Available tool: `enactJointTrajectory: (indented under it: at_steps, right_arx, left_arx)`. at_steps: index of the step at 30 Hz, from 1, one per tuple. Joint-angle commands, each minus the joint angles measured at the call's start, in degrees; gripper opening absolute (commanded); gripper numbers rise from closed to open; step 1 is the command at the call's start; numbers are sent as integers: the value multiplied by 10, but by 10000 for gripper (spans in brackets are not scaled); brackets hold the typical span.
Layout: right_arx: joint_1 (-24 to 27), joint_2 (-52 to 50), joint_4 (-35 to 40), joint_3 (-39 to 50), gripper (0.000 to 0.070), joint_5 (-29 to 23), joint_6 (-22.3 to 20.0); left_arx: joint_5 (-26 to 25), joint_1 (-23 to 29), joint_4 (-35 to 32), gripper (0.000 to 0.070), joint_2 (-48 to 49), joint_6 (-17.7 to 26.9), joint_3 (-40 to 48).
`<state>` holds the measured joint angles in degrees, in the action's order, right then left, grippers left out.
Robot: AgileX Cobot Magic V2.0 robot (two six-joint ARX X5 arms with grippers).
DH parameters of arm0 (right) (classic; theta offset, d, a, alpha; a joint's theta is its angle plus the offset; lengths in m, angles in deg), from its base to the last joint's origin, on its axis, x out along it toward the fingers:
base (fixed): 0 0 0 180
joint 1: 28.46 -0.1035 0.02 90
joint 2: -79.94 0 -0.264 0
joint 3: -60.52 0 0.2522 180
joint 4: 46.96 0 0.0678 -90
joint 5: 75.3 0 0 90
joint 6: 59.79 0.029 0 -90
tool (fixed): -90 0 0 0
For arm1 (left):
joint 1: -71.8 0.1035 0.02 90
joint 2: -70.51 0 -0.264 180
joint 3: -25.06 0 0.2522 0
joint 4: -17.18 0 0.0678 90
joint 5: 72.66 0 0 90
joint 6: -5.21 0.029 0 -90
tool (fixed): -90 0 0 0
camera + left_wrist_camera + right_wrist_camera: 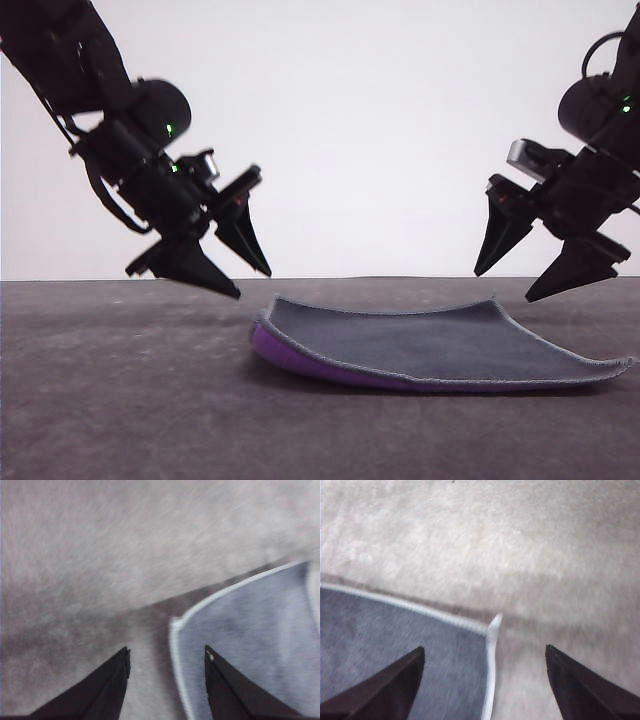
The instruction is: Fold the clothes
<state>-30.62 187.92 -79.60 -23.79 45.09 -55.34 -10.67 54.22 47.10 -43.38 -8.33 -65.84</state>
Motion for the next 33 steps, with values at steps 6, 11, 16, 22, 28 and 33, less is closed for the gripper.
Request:
enactJointTrajectory:
  at_steps: [6,11,16,22,28,33]
  right_arx:
    - [1,49,13,-19,486,30,-6]
    - [0,62,17,-19,486,60,-6]
    - [-1,64,18,-19,486,63,-6]
    - [-4,64,17,-19,484,90,-6]
    - [-11,64,17,-19,475,91,-6]
    - [-12,64,18,-19,367,90,-7]
  left_arx:
    - [-4,-10,-9,285,-39,4,-19]
    - [-5,-22,-31,285,-39,2,-19]
    - [-7,-34,-57,284,-39,-11,-20]
    - [-8,-42,-62,284,-39,-11,-20]
    - [-8,-42,-64,284,-39,-11,-20]
    - [-10,-42,-64,280,-39,-11,-20]
